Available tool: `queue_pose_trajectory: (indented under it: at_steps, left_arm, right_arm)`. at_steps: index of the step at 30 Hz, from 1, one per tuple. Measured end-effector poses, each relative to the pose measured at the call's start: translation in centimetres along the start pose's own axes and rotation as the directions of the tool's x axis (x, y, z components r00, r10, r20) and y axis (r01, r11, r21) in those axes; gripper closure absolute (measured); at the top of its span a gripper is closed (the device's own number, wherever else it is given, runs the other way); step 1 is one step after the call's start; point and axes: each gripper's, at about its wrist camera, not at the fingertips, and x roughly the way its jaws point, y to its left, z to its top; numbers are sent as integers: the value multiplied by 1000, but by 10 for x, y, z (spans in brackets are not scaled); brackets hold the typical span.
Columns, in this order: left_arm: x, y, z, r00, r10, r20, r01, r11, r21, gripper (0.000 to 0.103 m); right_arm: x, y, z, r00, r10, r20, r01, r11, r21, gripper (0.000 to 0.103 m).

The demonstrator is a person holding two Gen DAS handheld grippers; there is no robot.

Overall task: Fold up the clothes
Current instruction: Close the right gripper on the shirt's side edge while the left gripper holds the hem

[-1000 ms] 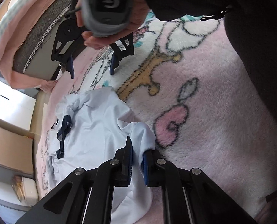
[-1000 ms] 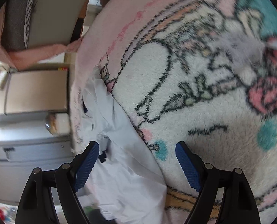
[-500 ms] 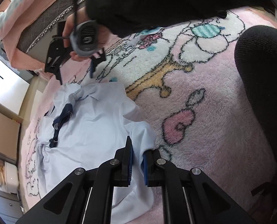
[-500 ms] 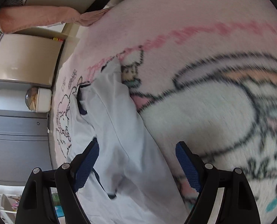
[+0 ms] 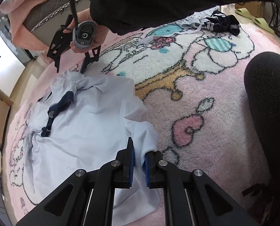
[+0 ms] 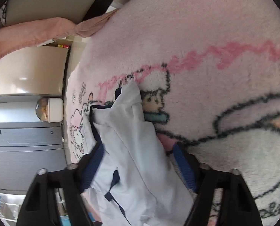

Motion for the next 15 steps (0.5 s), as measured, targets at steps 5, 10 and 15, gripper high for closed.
queue_pose_trajectory:
  at_steps: [5,10,15]
  left_arm:
    - [0,4,0,1000,-13,-2,13,1000,-17,95]
    - [0,7,1,999,-32,-6,32,999,-37,95]
    - [2,7,-1,999,-36,-15,35,999,-37,95]
  right_arm:
    - [13,15,-4,1000,-14,-19,13,999,-52,34]
    - [14,10,-5,999,33,-16,-34,999,-41,33]
    - [15,3,-4,995,98,-13,-98,995,-4,29]
